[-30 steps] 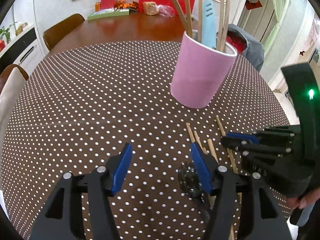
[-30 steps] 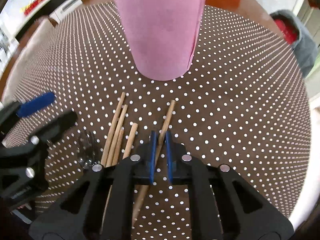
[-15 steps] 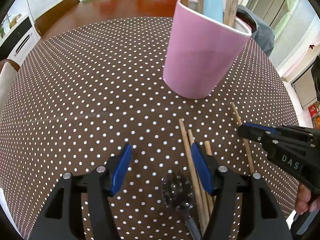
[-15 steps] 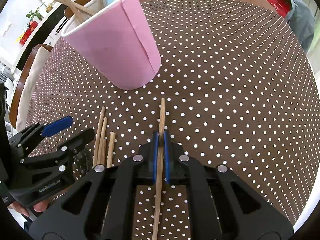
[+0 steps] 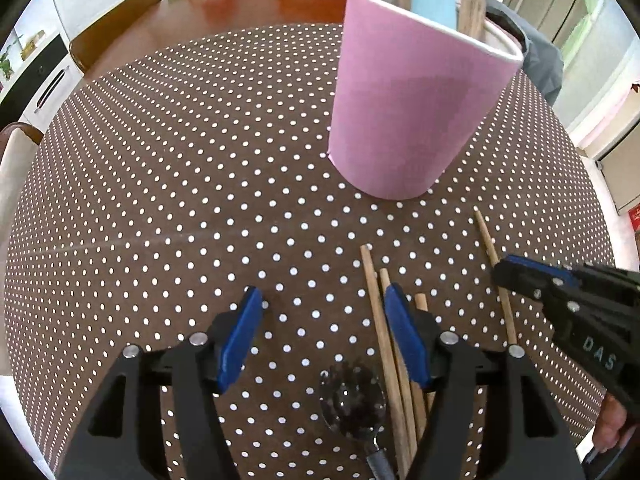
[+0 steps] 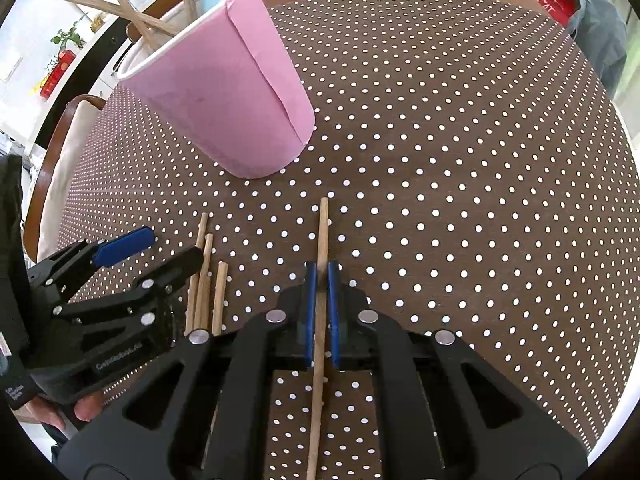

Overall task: Organize utensils
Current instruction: 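Grasp a chopstick with the right tool while the left tool grasps one too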

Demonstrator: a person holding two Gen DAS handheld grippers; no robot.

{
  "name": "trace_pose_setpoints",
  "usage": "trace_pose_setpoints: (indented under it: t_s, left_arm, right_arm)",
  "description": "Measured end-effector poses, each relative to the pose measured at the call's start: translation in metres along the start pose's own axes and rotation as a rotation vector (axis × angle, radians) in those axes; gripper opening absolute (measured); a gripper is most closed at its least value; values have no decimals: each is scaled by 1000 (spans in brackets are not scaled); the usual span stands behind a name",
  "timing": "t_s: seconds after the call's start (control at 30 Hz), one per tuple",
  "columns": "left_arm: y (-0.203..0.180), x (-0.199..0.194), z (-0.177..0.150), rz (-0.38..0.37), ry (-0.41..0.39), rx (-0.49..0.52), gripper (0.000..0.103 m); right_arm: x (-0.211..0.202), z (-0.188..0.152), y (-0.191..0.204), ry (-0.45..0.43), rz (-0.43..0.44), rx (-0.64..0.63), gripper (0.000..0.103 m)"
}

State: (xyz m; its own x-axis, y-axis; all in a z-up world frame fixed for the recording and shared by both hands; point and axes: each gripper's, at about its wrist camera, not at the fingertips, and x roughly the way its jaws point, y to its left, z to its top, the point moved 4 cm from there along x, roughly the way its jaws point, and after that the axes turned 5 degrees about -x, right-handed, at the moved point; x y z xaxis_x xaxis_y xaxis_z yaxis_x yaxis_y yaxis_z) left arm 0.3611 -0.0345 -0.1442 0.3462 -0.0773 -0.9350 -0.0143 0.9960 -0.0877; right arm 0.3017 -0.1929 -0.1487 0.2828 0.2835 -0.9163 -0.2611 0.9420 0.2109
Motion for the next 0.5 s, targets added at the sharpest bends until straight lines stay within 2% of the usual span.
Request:
trace_pose_setpoints:
  t_s: [0.13,0.2,0.27,0.4,0.43,0.47,0.5]
  left_arm:
    - [9,2,6,15,4,-34,63]
    - [9,4,4,55,12,-46,63]
    - [9,5,4,57,31,-36,63]
    - [4,9,7,89,14,-30,63]
    - [3,9,7,86,6,-33,58]
    - [1,7,8,87,-12,-26,37]
    - [0,7,7,85,-28,-19,22]
  right_arm:
    - [-5,-2,2,-7,1,2,6]
    - [-7,-3,1,-9,2,0,6]
    - [-11,-5,-1,-12,-3,-4,6]
    - [-16,-7,-6,-20,-4,7,6]
    - [-17,-7,-7,-24,-3,10,6]
    - [-18,-8,-7,-27,-3,14,6]
    - [-19,-8,-7,-29,0,15,6]
